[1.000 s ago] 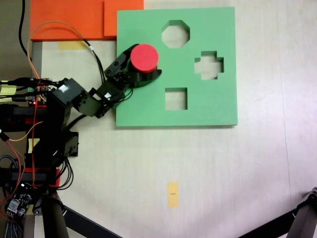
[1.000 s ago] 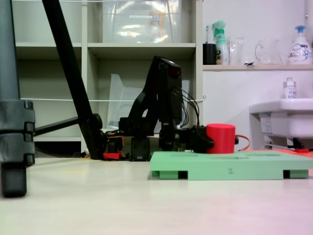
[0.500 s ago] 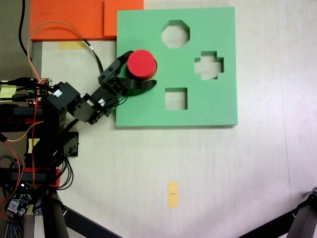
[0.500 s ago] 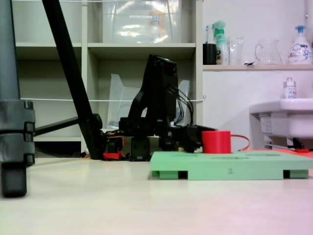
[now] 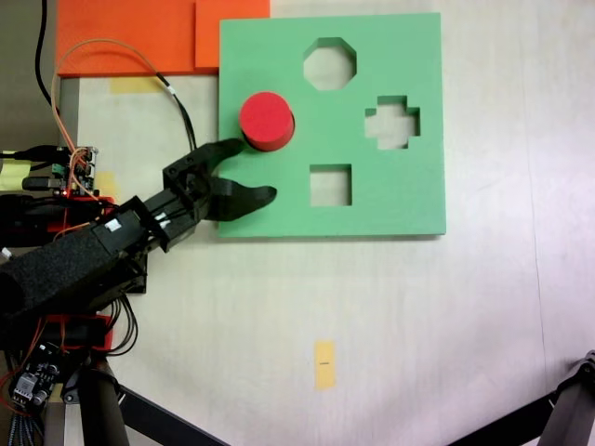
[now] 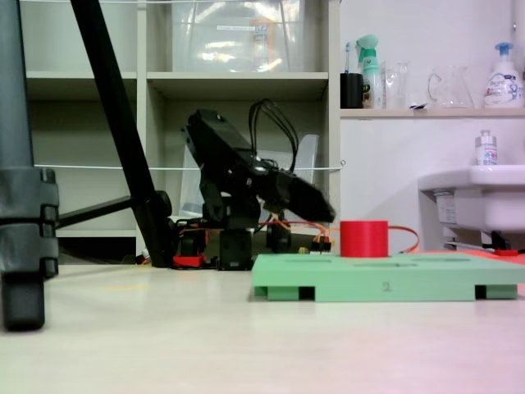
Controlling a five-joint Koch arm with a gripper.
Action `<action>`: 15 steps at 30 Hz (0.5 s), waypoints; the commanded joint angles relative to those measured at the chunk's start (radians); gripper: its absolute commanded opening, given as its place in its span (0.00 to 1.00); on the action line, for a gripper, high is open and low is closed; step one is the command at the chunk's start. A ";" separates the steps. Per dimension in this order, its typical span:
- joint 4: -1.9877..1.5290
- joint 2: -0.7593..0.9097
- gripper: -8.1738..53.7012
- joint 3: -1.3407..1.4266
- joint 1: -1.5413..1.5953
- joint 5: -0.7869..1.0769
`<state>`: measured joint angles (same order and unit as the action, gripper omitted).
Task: Put the cylinder block into the corresponding hole
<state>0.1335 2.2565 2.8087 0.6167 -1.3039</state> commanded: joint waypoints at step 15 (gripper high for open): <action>0.256 0.006 0.68 0.290 -0.523 1.414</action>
<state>0.3145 2.2396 3.0572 0.0905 0.0798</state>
